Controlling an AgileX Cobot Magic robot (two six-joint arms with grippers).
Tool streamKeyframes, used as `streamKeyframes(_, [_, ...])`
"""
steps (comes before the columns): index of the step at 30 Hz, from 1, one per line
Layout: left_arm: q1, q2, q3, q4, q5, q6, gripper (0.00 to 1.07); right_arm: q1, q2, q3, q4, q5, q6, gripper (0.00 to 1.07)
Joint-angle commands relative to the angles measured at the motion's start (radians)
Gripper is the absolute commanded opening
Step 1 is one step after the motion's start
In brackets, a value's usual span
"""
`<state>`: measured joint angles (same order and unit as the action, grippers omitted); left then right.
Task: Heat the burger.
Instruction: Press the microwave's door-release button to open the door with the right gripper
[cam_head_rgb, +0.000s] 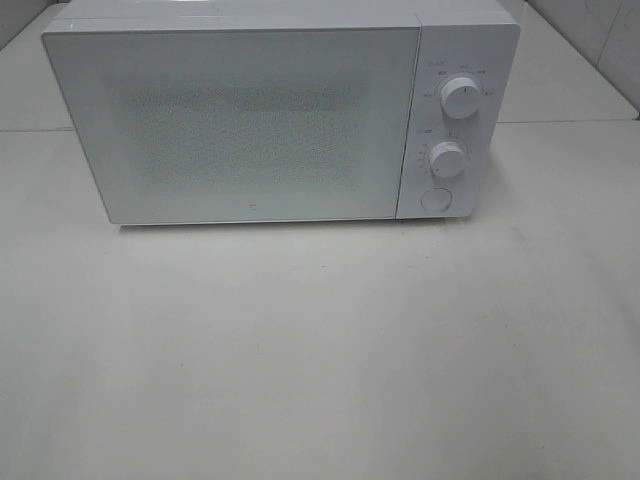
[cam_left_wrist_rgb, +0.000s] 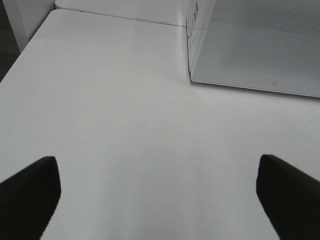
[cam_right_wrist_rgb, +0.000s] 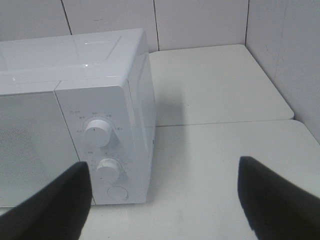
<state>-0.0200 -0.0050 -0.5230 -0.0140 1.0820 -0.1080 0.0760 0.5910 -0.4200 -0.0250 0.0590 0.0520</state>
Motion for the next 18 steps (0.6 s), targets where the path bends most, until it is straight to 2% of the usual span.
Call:
streamKeyframes(1, [0.004, -0.004, 0.003, 0.003, -0.014, -0.001, 1.00, -0.002, 0.070, 0.038, -0.001, -0.147, 0.000, 0.77])
streamKeyframes(18, [0.004, -0.004, 0.003, 0.003, -0.014, -0.001, 1.00, -0.002, 0.418, 0.063, -0.001, -0.523, 0.084, 0.76])
